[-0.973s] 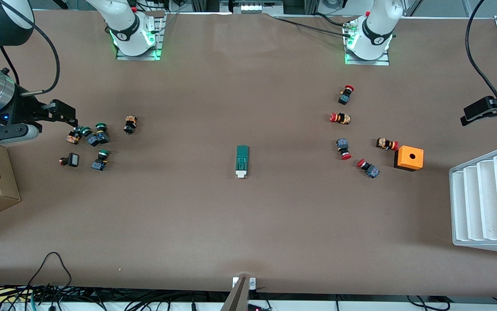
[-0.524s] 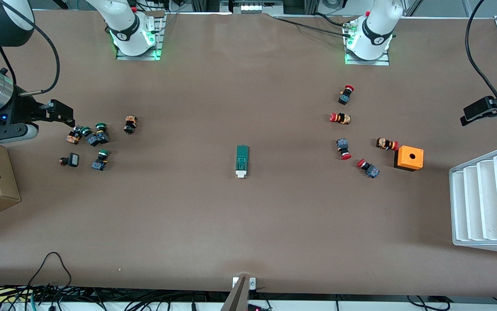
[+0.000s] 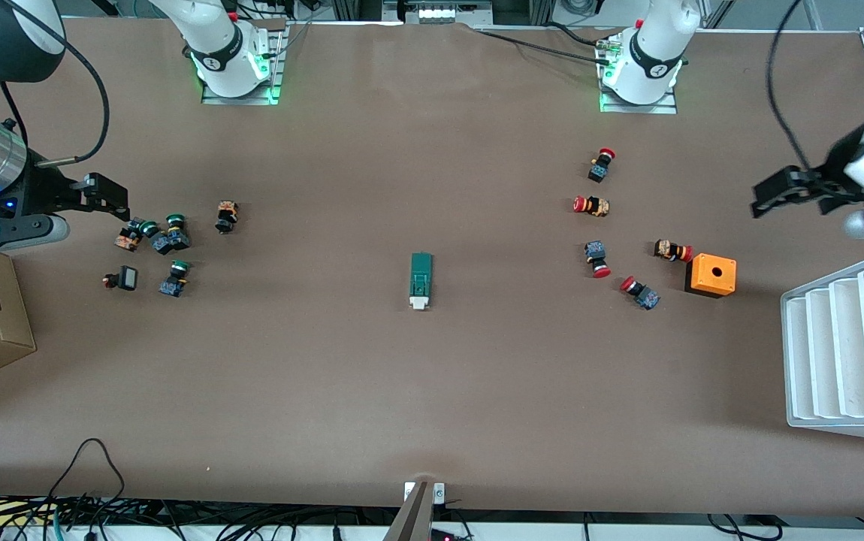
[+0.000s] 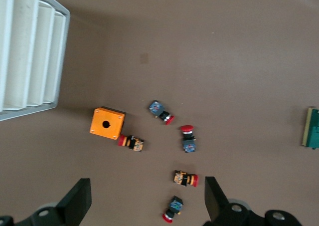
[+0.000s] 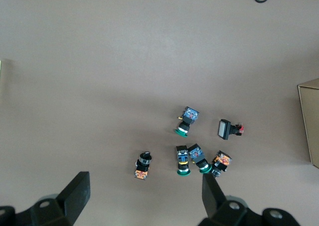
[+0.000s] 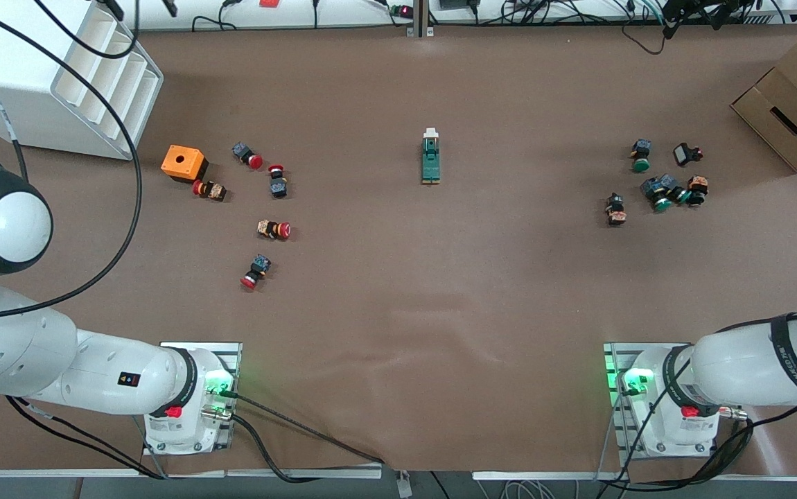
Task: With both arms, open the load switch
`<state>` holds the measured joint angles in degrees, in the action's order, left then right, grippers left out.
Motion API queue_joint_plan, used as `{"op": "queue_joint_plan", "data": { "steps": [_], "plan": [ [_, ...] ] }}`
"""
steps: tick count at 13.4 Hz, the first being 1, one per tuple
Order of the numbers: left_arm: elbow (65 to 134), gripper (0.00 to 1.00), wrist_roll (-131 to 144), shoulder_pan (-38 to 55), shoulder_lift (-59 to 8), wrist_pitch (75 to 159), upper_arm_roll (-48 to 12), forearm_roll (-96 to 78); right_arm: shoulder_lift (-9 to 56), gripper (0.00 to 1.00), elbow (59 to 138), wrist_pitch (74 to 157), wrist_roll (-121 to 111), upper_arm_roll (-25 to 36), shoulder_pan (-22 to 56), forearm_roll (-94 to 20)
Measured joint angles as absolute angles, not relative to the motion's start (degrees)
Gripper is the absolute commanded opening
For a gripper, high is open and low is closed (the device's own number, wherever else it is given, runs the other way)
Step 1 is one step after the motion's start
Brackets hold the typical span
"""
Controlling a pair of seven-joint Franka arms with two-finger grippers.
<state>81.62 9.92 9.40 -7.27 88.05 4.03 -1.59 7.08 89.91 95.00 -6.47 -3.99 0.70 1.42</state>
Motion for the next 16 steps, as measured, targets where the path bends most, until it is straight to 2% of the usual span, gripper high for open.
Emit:
{"op": "queue_joint_plan", "data": {
  "steps": [6, 11, 13, 16],
  "plan": [
    [84.8, 1.00, 27.6, 10.4, -7.5, 96.8, -8.0, -1.6, 7.5, 0.99, 89.9, 95.0, -7.1, -4.0, 0.7, -0.3],
    [86.2, 1.00, 47.0, 14.7, -10.6, 103.6, -16.2, 1.4, 8.8, 0.99, 89.8, 95.2, -7.3, -3.9, 0.7, -0.3],
    [87.3, 1.00, 54.0, 16.1, -11.8, 106.6, -19.9, 5.7, 11.6, 0.99, 87.2, 95.9, -7.3, -3.9, 0.7, -0.4],
    [88.7, 1.00, 64.1, 21.8, -14.1, 111.0, -21.3, 13.9, 18.3, 0.99, 80.3, 96.0, -7.2, -3.7, 0.6, -3.0]
  ]
}}
